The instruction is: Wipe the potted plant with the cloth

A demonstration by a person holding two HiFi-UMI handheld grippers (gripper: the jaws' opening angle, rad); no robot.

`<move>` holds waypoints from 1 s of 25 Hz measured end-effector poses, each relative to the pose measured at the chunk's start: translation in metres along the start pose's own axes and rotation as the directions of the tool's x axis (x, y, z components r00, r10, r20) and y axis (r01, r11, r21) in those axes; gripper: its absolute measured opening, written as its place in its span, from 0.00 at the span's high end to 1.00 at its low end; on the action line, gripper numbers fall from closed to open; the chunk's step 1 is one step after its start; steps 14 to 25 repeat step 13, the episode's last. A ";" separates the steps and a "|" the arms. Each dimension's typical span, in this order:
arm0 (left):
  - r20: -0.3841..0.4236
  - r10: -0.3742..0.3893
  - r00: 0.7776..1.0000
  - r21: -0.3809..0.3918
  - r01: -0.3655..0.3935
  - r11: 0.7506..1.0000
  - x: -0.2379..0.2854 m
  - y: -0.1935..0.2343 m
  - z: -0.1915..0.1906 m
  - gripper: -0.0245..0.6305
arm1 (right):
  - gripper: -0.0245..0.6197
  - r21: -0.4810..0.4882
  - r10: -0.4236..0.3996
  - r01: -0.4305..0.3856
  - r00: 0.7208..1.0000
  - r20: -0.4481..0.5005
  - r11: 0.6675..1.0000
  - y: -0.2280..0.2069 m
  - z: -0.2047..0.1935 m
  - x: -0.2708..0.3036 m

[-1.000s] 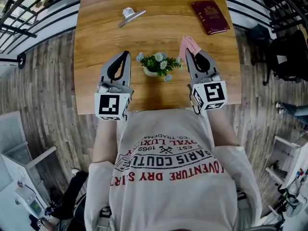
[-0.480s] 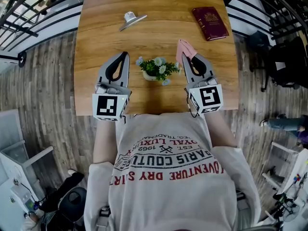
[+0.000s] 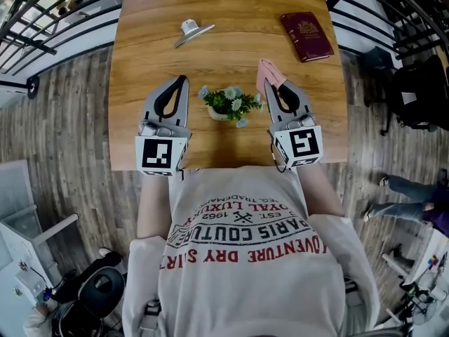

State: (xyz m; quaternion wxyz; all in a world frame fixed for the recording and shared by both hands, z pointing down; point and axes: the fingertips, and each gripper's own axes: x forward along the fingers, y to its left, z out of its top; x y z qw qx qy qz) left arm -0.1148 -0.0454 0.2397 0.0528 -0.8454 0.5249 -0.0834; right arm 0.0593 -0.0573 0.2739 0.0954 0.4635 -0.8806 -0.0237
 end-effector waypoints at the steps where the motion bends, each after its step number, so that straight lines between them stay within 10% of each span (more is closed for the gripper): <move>1: -0.003 0.003 1.000 0.002 -0.003 1.000 0.000 0.001 0.000 0.94 | 0.90 0.003 -0.003 0.003 1.000 -0.001 1.000 0.000 0.000 0.000; 25: -0.023 0.026 0.999 -0.004 -0.026 1.000 -0.001 0.006 -0.003 0.94 | 0.90 0.031 -0.009 0.008 1.000 0.007 0.999 -0.001 -0.001 0.000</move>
